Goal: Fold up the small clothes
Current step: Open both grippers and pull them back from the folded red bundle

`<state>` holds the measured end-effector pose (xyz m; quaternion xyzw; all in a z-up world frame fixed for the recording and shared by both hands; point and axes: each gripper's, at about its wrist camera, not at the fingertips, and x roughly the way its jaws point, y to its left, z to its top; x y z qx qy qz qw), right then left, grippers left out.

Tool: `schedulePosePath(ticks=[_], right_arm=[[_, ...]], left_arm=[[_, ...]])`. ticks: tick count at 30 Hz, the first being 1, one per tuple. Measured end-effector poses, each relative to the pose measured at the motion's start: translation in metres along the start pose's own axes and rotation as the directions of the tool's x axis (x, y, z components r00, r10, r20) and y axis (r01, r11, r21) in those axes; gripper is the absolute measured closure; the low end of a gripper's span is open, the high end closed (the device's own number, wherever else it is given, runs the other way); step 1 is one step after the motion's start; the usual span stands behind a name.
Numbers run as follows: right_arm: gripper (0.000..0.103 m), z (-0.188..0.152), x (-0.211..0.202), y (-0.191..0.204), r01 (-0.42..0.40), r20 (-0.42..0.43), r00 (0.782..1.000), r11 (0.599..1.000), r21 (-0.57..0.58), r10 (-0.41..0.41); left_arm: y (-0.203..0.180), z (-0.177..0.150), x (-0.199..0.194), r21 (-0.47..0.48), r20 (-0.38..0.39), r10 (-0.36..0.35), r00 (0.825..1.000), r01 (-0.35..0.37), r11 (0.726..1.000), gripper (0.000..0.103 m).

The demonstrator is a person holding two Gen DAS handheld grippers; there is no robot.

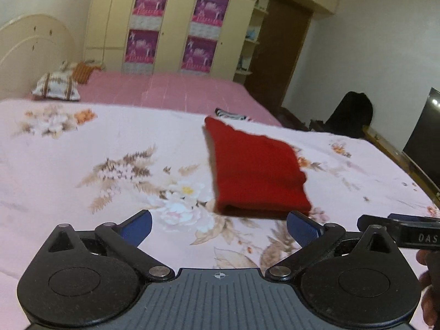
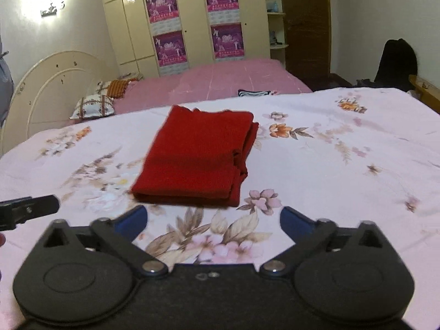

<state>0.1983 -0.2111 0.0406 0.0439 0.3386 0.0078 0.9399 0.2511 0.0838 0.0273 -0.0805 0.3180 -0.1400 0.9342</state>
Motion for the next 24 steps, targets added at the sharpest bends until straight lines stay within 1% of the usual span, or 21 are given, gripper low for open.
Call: schedulePosePath(ticks=[2, 4, 6, 7, 10, 13, 15, 18, 24], right_arm=[[0.001, -0.001, -0.023, 0.007, 0.02, 0.022, 1.0, 1.0, -0.013, -0.02], [0.001, -0.004, -0.048, 0.016, 0.052, 0.07, 0.996, 0.998, -0.033, -0.049], [0.001, -0.007, -0.066, 0.019, 0.074, 0.08, 0.994, 0.996, -0.041, -0.071], [0.001, -0.009, -0.074, 0.022, 0.082, 0.084, 0.993, 0.996, -0.042, -0.078], [0.001, -0.016, -0.097, 0.028, 0.077, 0.101, 0.992, 0.996, -0.053, -0.071], [0.001, -0.025, -0.117, 0.037, 0.085, 0.121, 0.99, 0.994, -0.066, -0.077], [0.001, -0.03, -0.129, 0.042, 0.094, 0.137, 0.987, 0.993, -0.07, -0.084], [0.001, -0.036, -0.141, 0.048, 0.132, 0.169, 0.979, 0.988, -0.084, -0.117], [0.001, -0.038, -0.153, 0.049, 0.127, 0.189, 0.976, 0.99, -0.066, -0.113]], left_arm=[[-0.003, 0.002, -0.018, -0.004, 0.018, -0.005, 1.0, 0.005, 1.0, 0.0], [-0.005, 0.001, -0.037, -0.017, 0.028, -0.017, 0.999, 0.018, 1.0, 0.0], [-0.007, -0.002, -0.054, -0.014, 0.038, -0.015, 0.999, 0.015, 1.0, 0.0], [-0.009, -0.004, -0.062, -0.004, 0.041, -0.025, 0.999, 0.025, 1.0, 0.0], [-0.013, -0.011, -0.087, 0.012, 0.057, -0.045, 0.997, 0.044, 0.999, 0.0], [-0.014, -0.015, -0.107, -0.002, 0.072, -0.06, 0.996, 0.06, 0.998, 0.0], [-0.015, -0.018, -0.118, 0.0, 0.082, -0.061, 0.995, 0.061, 0.998, 0.0], [-0.018, -0.02, -0.129, 0.014, 0.091, -0.065, 0.994, 0.064, 0.998, 0.0], [-0.024, -0.02, -0.143, 0.033, 0.113, -0.069, 0.991, 0.066, 0.997, 0.0]])
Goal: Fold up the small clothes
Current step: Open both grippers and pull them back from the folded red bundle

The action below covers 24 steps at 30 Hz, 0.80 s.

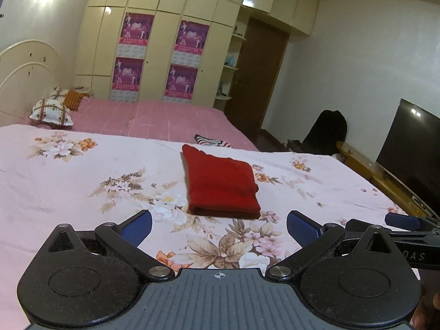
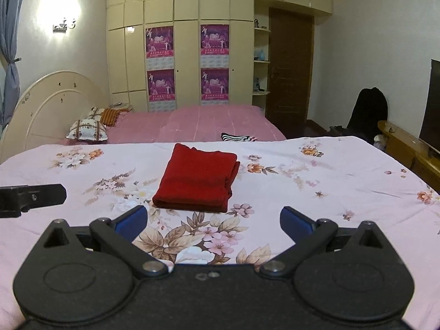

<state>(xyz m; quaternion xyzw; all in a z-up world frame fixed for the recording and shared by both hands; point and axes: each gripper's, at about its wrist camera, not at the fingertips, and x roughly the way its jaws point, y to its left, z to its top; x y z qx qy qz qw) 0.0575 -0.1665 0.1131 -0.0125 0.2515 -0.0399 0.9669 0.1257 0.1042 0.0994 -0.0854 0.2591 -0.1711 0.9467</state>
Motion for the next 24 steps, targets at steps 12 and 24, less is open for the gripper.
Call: schedulePosePath(ticks=[12, 24], right_arm=[[0.001, 0.0051, -0.0075, -0.0008, 0.0, 0.025, 1.0, 1.0, -0.001, 0.0], [0.001, 0.0054, -0.0095, -0.0021, -0.003, 0.028, 1.0, 1.0, -0.001, 0.003]], left_arm=[[-0.0067, 0.0013, -0.006, 0.008, 0.015, 0.002, 1.0, -0.002, 1.0, 0.0], [-0.0079, 0.0004, -0.0057, 0.014, 0.017, 0.005, 1.0, -0.005, 1.0, 0.0]])
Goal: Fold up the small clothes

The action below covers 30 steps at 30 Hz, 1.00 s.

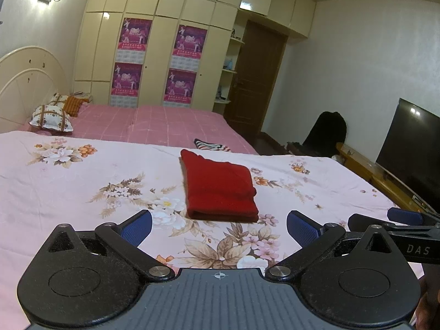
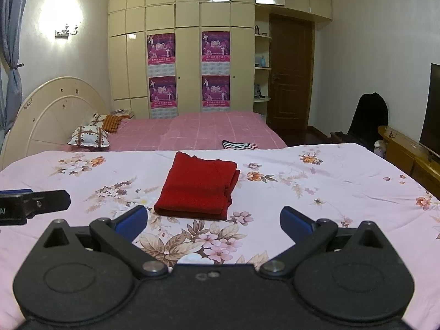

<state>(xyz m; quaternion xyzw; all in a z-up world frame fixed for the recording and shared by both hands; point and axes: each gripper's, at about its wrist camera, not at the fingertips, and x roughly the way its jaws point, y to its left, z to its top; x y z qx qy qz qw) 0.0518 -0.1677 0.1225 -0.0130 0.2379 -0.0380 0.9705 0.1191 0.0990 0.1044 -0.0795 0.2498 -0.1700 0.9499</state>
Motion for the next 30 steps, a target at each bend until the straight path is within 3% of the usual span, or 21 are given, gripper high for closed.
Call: schedulePosePath(ticks=[10, 15, 18, 19, 20, 21, 23, 25, 27, 30], right_arm=[[0.001, -0.001, -0.002, -0.002, 0.001, 0.008, 1.0, 1.0, 0.004, -0.001], [0.002, -0.001, 0.036, -0.019, -0.044, -0.028, 0.999, 0.998, 0.041, 0.045], [0.006, 0.008, 0.077, -0.047, -0.092, -0.052, 0.993, 0.983, 0.157, 0.101], [0.009, 0.012, 0.098, -0.061, -0.139, -0.061, 0.986, 0.963, 0.23, 0.157], [0.019, 0.014, 0.116, -0.072, -0.183, -0.069, 0.975, 0.939, 0.292, 0.211], [0.025, 0.017, 0.137, -0.083, -0.214, -0.072, 0.964, 0.91, 0.356, 0.255], [0.027, 0.021, 0.184, -0.099, -0.225, -0.095, 0.951, 0.87, 0.44, 0.294], [0.027, 0.022, 0.234, -0.112, -0.237, -0.11, 0.936, 0.828, 0.508, 0.335], [0.027, 0.021, 0.279, -0.12, -0.226, -0.14, 0.925, 0.808, 0.544, 0.353], [0.033, 0.012, 0.342, -0.131, -0.22, -0.172, 0.902, 0.766, 0.603, 0.395]], left_arm=[[-0.002, 0.0, 0.007, 0.007, -0.003, -0.024, 1.0, 0.024, 1.0, 0.0], [0.008, 0.006, 0.07, 0.047, 0.001, 0.009, 1.0, -0.009, 0.999, 0.0], [0.03, 0.017, 0.131, -0.035, -0.049, -0.028, 0.998, 0.027, 0.999, 0.0], [0.042, 0.021, 0.153, -0.089, -0.071, -0.084, 0.994, 0.077, 0.993, 0.001], [0.051, 0.025, 0.174, -0.132, -0.084, -0.126, 0.988, 0.115, 0.985, 0.017], [0.059, 0.028, 0.196, -0.168, -0.114, -0.143, 0.983, 0.123, 0.978, 0.027], [0.075, 0.033, 0.242, -0.233, -0.155, -0.172, 0.973, 0.134, 0.963, 0.027], [0.088, 0.033, 0.288, -0.251, -0.221, -0.157, 0.963, 0.099, 0.963, 0.026], [0.099, 0.031, 0.329, -0.273, -0.273, -0.158, 0.949, 0.081, 0.959, 0.026], [0.116, 0.027, 0.378, -0.34, -0.317, -0.22, 0.923, 0.106, 0.935, 0.027]])
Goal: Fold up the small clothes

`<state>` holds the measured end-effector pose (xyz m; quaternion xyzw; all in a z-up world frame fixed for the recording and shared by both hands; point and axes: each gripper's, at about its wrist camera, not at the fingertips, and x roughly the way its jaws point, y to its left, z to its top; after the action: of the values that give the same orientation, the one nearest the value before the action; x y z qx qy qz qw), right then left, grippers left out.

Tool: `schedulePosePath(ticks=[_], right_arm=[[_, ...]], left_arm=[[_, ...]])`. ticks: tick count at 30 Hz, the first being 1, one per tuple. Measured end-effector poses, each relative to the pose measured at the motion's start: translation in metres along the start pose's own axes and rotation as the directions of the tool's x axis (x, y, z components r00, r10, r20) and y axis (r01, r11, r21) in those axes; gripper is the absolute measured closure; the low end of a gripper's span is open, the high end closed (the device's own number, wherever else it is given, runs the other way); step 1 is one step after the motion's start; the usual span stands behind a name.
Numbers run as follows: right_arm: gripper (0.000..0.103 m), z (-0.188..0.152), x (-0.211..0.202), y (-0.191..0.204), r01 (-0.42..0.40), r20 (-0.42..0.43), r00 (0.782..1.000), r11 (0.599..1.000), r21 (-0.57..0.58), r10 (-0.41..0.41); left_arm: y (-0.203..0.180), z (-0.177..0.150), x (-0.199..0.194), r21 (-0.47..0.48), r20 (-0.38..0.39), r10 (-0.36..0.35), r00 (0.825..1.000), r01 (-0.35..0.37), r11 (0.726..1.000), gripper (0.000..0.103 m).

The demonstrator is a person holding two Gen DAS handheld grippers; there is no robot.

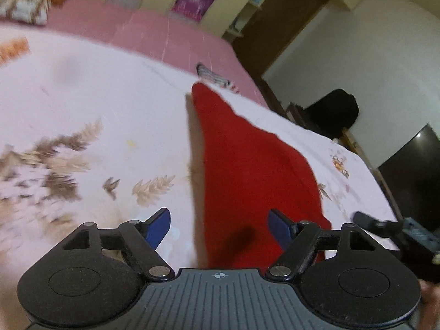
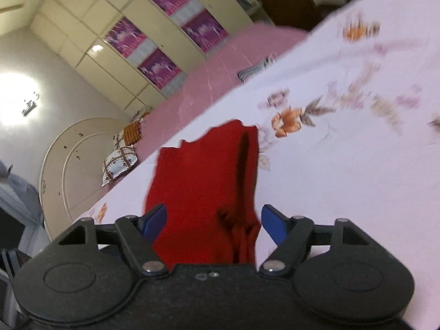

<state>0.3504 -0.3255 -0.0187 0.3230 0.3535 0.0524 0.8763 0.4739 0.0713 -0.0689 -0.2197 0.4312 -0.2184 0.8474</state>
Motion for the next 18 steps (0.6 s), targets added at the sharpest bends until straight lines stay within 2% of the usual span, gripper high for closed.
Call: schedulePosePath(ticks=[3, 5, 7, 9, 10, 11, 12, 14, 15, 17, 18], right_arm=[[0.033, 0.013, 0.038, -0.019, 0.0, -0.049, 0.999, 1.0, 0.013, 0.001], [0.033, 0.019, 0.06, -0.031, -0.019, -0.094, 0.995, 0.999, 0.036, 0.023], [0.032, 0.023, 0.073, -0.034, -0.072, -0.098, 0.992, 0.997, 0.038, 0.075], [0.031, 0.027, 0.084, -0.03, -0.087, -0.102, 0.991, 0.995, 0.043, 0.091], [0.031, 0.03, 0.09, -0.025, -0.086, -0.109, 0.99, 0.996, 0.036, 0.09], [0.031, 0.03, 0.097, -0.017, -0.08, -0.119, 0.99, 0.997, 0.013, 0.081], [0.039, 0.029, 0.101, -0.006, -0.058, -0.125, 0.991, 0.998, -0.037, 0.053], [0.063, 0.022, 0.109, 0.026, 0.017, -0.142, 0.989, 0.979, -0.201, -0.046], [0.067, 0.019, 0.107, 0.038, 0.022, -0.13, 0.99, 0.971, -0.237, -0.054], [0.068, 0.014, 0.097, 0.062, 0.012, -0.103, 0.994, 0.96, -0.279, -0.043], [0.068, 0.012, 0.091, 0.074, -0.01, -0.098, 0.995, 0.956, -0.295, -0.02]], left_arm=[[0.013, 0.012, 0.038, -0.055, -0.067, -0.072, 0.995, 0.068, 0.996, 0.027], [0.013, 0.022, 0.052, -0.069, -0.056, -0.115, 0.992, 0.111, 0.991, 0.027], [0.01, 0.03, 0.066, -0.07, -0.056, -0.13, 0.99, 0.126, 0.989, 0.027], [-0.001, 0.038, 0.08, -0.05, -0.062, -0.119, 0.991, 0.116, 0.992, 0.027], [-0.01, 0.04, 0.085, -0.015, -0.064, -0.095, 0.993, 0.094, 0.995, 0.033], [-0.02, 0.041, 0.091, 0.041, -0.075, -0.056, 0.996, 0.06, 0.997, 0.055], [-0.029, 0.041, 0.095, 0.09, -0.075, -0.025, 0.997, 0.031, 0.995, 0.058], [-0.042, 0.041, 0.092, 0.118, -0.055, 0.009, 0.998, -0.002, 0.993, 0.065], [-0.047, 0.041, 0.086, 0.132, -0.04, 0.016, 0.999, -0.011, 0.991, 0.067], [-0.053, 0.039, 0.064, 0.169, -0.004, 0.005, 1.0, -0.004, 0.986, 0.068], [-0.055, 0.039, 0.049, 0.204, 0.016, 0.02, 1.0, -0.023, 0.979, 0.068]])
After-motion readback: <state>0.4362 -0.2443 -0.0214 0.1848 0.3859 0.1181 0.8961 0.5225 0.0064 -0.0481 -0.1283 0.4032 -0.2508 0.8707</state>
